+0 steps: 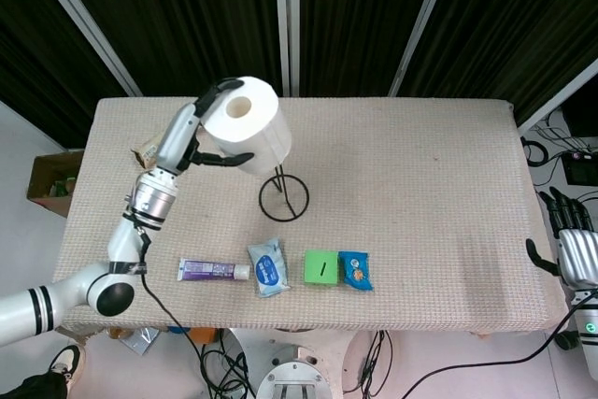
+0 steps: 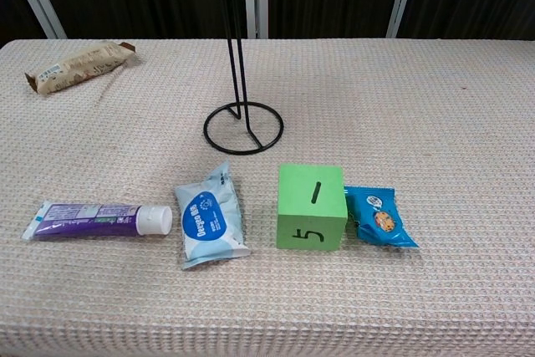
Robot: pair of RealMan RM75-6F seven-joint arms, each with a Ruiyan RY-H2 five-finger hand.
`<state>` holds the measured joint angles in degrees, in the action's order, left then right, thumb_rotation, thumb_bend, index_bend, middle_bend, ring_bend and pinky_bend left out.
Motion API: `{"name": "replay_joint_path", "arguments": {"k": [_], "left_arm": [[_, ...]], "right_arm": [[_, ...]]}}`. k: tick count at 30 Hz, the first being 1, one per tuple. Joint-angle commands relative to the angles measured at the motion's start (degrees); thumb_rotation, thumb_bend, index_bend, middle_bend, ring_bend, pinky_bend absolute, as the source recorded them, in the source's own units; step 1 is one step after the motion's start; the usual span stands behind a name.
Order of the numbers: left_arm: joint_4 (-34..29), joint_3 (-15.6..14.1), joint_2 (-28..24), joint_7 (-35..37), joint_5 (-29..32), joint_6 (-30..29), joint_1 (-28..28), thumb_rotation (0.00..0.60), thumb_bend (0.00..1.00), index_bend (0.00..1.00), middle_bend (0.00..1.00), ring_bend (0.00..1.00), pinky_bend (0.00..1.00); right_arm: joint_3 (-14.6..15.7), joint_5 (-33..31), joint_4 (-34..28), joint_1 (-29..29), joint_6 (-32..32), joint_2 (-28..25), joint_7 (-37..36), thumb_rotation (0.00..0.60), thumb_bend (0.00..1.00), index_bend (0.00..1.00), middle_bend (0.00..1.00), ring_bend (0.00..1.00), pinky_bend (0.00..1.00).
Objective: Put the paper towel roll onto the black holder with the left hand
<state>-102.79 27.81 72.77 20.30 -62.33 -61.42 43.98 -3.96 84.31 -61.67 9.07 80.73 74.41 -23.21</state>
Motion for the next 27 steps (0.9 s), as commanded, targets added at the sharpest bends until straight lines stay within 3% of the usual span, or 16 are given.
{"name": "replay_joint_path", "arguments": {"k": [1,27], "left_arm": [[0.8,-0.4,1.6,-1.8,0.6,-0.2,1.1,0.6,0.29,0.24,0.5,0.51,0.53],[3.7,-3.6,5.7,-5.7,-3.0,-1.8,1.8,0.6,0.28,0.25,0.5,0.51,0.53]], "right_arm": [[-0.2,-0.1,0.3,0.0,-0.2,0.0,-0.4,0.6,0.34,0.0,0.0,0.0,0.0],[-0.9,-0.4,1.7,-0.3,-0.8,0.4,-2.0,0.6,0.36,0.0,0.0,0.0,0.0]]}}
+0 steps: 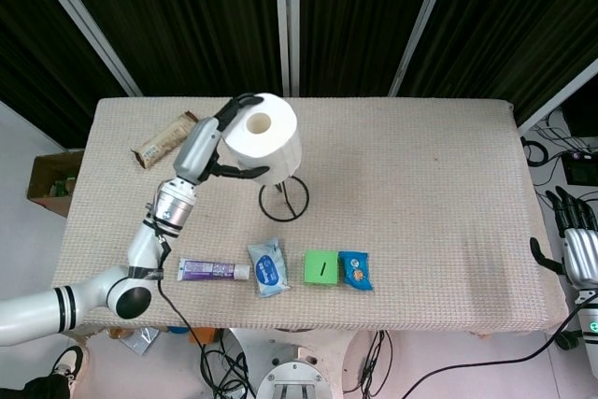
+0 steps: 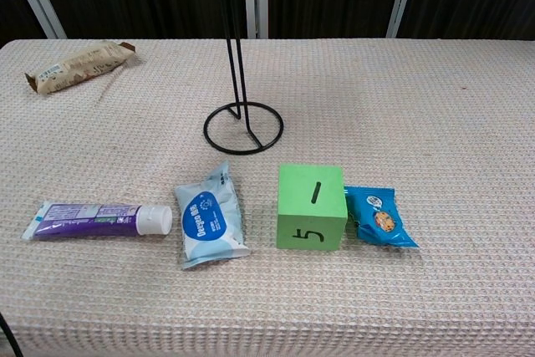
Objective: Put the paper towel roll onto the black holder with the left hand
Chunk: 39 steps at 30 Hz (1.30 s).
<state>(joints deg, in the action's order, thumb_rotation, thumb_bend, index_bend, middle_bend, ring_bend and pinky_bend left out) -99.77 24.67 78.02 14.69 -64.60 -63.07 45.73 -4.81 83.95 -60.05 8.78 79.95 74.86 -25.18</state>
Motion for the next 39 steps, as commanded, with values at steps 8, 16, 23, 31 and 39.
{"name": "replay_joint_path", "arguments": {"k": [8,16,23,31,39], "left_arm": [[2.8,-1.6,1.9,0.6,-2.6,0.2,0.2,0.6,0.28,0.25,0.5,0.51,0.52],[7.2,-3.7,5.5,1.0,-4.9,-0.9,0.1,0.6,0.28,0.21,0.5,0.51,0.52],[11.9,-5.6,8.9,2.3,-8.1,-2.2,-0.1,0.6,0.28,0.1,0.48,0.48,0.52],[13.4,-6.4,9.6,4.0,-9.1,-1.2,-0.3,0.6,0.25,0.05,0.28,0.34,0.44],[14.2,-6.1,10.1,6.0,-10.0,-1.9,-0.7,0.6,0.19,0.0,0.08,0.13,0.29]], "right_arm": [[0.0,0.1,0.4,0.0,-0.3,0.3,0.0,0.6,0.36,0.0,0.0,0.0,0.0],[0.0,0.0,1.4,-0.1,-0.5,0.7,-0.2,0.6,0.36,0.0,0.0,0.0,0.0],[0.0,0.0,1.7,-0.2,-0.8,0.7,-0.5,0.6,0.36,0.0,0.0,0.0,0.0],[0.1,-0.2,2.2,-0.2,-1.2,1.0,-0.7,0.6,0.36,0.0,0.0,0.0,0.0],[0.1,-0.2,2.6,-0.3,-1.5,1.3,-0.9,0.6,0.36,0.0,0.0,0.0,0.0]]}}
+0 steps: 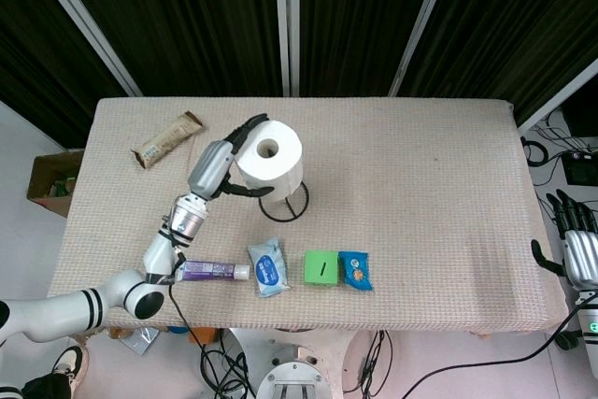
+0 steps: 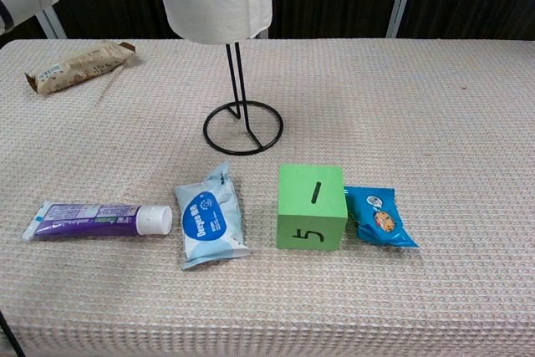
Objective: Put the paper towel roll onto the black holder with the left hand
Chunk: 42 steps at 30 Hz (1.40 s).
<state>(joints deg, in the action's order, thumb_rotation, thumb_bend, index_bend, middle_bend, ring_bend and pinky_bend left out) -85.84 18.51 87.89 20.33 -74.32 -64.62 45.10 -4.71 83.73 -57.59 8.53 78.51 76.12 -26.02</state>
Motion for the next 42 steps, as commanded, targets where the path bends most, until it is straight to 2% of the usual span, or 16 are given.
{"name": "replay_joint_path", "arguments": {"k": [1,14,21,31,34,37,39,41,42], "left_arm": [[0.4,0.0,0.3,0.5,-0.5,-0.4,-0.1,0.6,0.19,0.0,0.08,0.12,0.28],[2.1,-0.8,0.6,2.6,-2.7,-0.3,-0.2,0.6,0.15,0.0,0.01,0.07,0.25],[2.4,-0.8,0.4,4.3,-3.9,-0.7,-0.3,0.6,0.06,0.0,0.0,0.05,0.21],[0.3,-0.5,-1.4,5.0,-4.5,-2.9,-1.8,0.6,0.05,0.0,0.0,0.05,0.21],[-1.6,-2.0,-4.5,2.8,-7.5,-6.6,-4.3,0.6,0.05,0.0,0.0,0.04,0.21],[-2.7,-5.4,-9.2,-2.5,-11.8,-11.4,-8.3,0.6,0.03,0.0,0.0,0.04,0.21],[-2.7,-8.8,-13.2,-9.1,-15.3,-15.9,-12.4,0.549,0.02,0.01,0.0,0.04,0.21],[-1.5,-12.4,-16.9,-17.3,-18.2,-20.2,-16.9,0.462,0.02,0.03,0.0,0.04,0.21],[-0.9,-14.0,-18.2,-20.6,-18.9,-21.8,-19.0,0.445,0.02,0.04,0.01,0.04,0.21]], "right_arm": [[0.0,0.0,0.2,0.0,-0.1,0.1,-0.1,0.6,0.36,0.0,0.0,0.0,0.0],[-0.1,-0.1,0.3,0.0,-0.2,0.1,0.0,0.6,0.36,0.0,0.0,0.0,0.0],[-0.1,0.0,0.3,-0.1,-0.1,0.1,-0.1,0.6,0.36,0.0,0.0,0.0,0.0],[-0.2,0.1,0.1,-0.1,0.2,0.0,-0.2,0.6,0.36,0.0,0.0,0.0,0.0],[-0.2,0.4,-0.1,-0.3,0.9,-0.3,0.2,0.6,0.36,0.0,0.0,0.0,0.0],[0.0,1.1,-0.2,-0.7,2.4,-0.5,1.3,0.6,0.36,0.0,0.0,0.0,0.0],[0.3,1.7,-0.7,-1.2,3.9,-0.8,2.7,0.6,0.36,0.0,0.0,0.0,0.0],[0.6,2.2,-1.8,-1.9,5.0,-1.3,4.3,0.6,0.35,0.0,0.0,0.0,0.0],[0.9,2.2,-2.5,-2.2,5.2,-1.6,5.1,0.6,0.34,0.0,0.0,0.0,0.0]]}}
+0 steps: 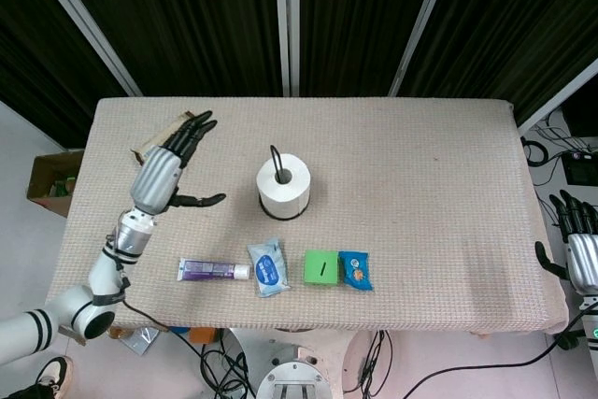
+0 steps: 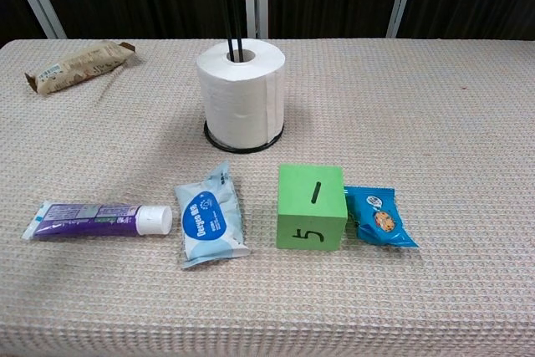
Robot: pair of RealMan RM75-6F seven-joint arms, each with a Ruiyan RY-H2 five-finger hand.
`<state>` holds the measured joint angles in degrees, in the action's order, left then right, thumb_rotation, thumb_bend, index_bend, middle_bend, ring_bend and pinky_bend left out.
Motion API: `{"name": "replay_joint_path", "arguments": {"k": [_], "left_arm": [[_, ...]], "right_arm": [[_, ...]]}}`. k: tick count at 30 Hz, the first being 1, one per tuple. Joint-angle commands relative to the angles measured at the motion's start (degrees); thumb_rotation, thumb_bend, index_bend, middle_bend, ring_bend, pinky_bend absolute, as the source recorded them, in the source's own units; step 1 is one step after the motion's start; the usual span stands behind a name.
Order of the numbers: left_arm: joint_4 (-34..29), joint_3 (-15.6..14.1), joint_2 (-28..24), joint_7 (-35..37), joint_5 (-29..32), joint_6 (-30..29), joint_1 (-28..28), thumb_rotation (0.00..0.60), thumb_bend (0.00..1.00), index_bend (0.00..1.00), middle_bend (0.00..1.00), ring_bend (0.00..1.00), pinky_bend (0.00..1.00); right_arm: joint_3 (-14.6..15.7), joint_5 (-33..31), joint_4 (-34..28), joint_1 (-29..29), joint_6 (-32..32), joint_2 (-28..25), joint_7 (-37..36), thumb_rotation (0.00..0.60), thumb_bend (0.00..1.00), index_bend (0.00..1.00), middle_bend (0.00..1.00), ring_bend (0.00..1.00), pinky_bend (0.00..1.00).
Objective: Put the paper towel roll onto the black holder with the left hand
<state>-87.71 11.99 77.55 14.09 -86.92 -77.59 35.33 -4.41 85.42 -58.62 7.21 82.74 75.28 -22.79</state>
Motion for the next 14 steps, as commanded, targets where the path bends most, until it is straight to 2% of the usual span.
{"name": "replay_joint_path", "arguments": {"k": [1,4,6,9,14], "left_arm": [[1.5,-9.1,-9.0,-17.0,-6.6,-10.2,-11.4,0.442,0.02,0.04,0.01,0.04,0.21],[2.3,-14.1,-11.1,-19.8,-5.4,-12.9,-18.4,0.393,0.02,0.04,0.02,0.04,0.22],[3.5,-16.8,-11.6,-19.4,-3.8,-13.3,-22.3,0.326,0.02,0.04,0.02,0.04,0.22],[7.3,-18.5,-9.9,-19.1,-2.9,-14.9,-26.3,0.288,0.02,0.04,0.02,0.04,0.22],[12.3,-18.3,-6.9,-17.4,-2.5,-15.9,-29.0,0.282,0.02,0.04,0.02,0.04,0.21]], "right_arm": [[0.8,0.6,-2.3,-1.2,1.1,-1.2,2.8,0.6,0.34,0.0,0.0,0.0,0.0],[1.7,0.4,-5.4,-2.4,1.4,-2.6,7.4,0.6,0.32,0.0,0.0,0.0,0.0],[2.1,0.1,-7.7,-3.2,1.6,-3.3,10.2,0.6,0.32,0.0,0.0,0.0,0.0],[2.4,0.0,-10.5,-3.8,1.9,-4.0,12.7,0.6,0.32,0.0,0.0,0.0,0.0],[2.6,0.8,-13.2,-3.5,1.8,-4.0,15.0,0.6,0.32,0.0,0.0,0.0,0.0]]}}
